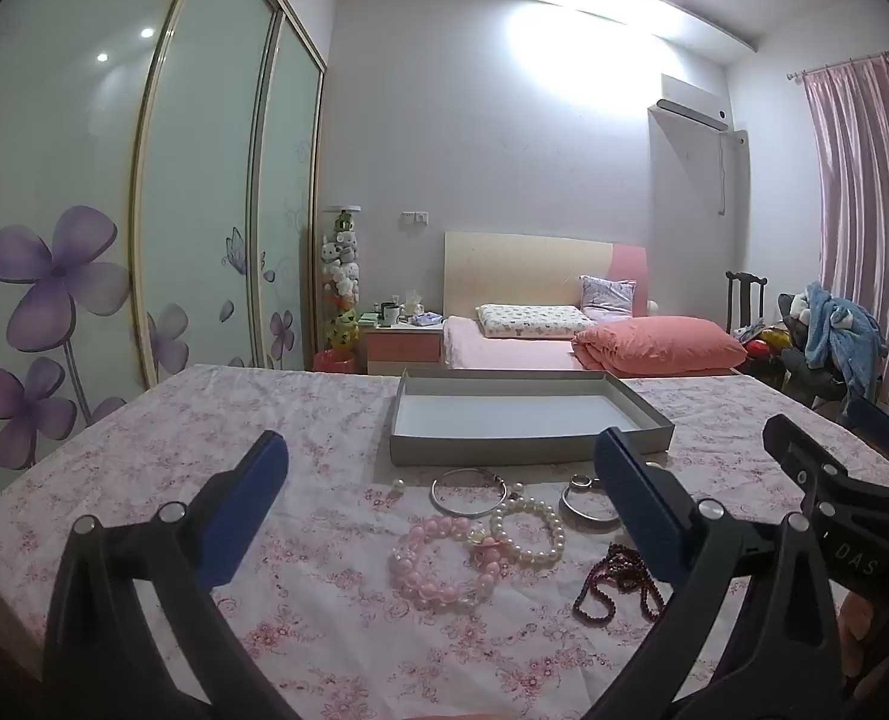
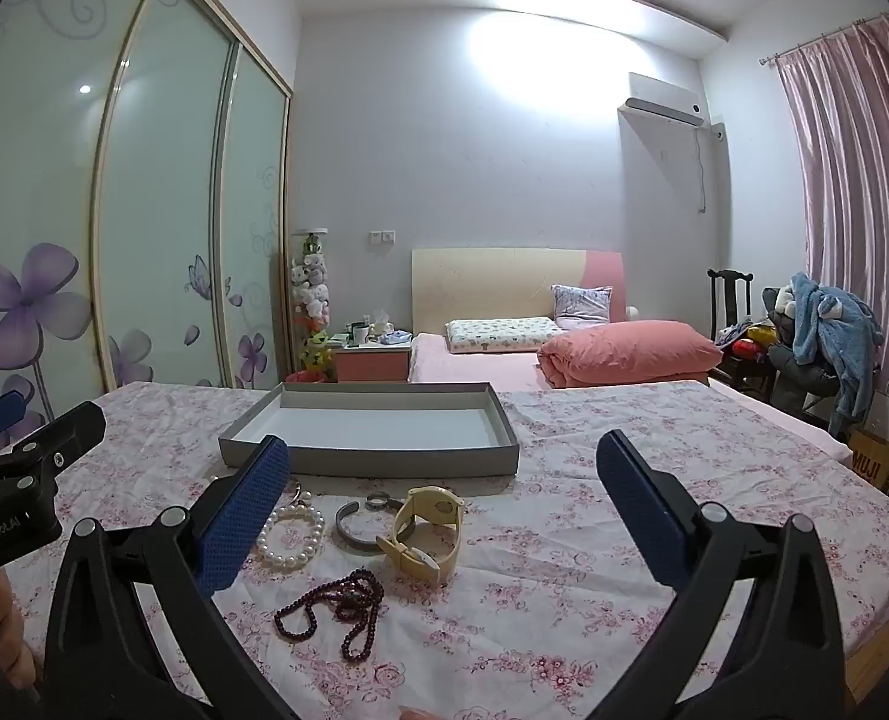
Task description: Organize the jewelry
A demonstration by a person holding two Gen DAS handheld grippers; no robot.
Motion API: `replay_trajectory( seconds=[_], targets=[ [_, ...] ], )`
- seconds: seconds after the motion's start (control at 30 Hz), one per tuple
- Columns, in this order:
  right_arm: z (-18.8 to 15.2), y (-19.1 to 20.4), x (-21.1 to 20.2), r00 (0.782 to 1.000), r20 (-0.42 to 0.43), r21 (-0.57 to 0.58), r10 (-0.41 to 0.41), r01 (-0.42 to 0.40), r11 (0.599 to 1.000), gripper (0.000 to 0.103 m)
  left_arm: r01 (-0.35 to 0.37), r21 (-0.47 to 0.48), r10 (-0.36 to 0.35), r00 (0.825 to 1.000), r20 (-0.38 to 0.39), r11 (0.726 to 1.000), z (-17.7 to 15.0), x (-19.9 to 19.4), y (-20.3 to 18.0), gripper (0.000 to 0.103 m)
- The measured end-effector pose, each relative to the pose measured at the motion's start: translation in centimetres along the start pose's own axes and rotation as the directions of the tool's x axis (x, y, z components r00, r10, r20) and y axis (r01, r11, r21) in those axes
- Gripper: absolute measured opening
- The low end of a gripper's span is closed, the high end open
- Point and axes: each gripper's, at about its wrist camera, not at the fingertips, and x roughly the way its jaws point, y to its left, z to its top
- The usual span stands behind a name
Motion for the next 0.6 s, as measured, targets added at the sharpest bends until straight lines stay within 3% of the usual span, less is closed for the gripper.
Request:
replay_trajectory(
  seconds=[0.6],
  targets=[
    [-0.11,0.11,0.10,1.000,-0.002,-0.001,0.000,0.000,1.000,0.101,-0.001,0.006,0.001,1.000,0.000,1.000,0.00,0.00,-0.03,0.099]
  ],
)
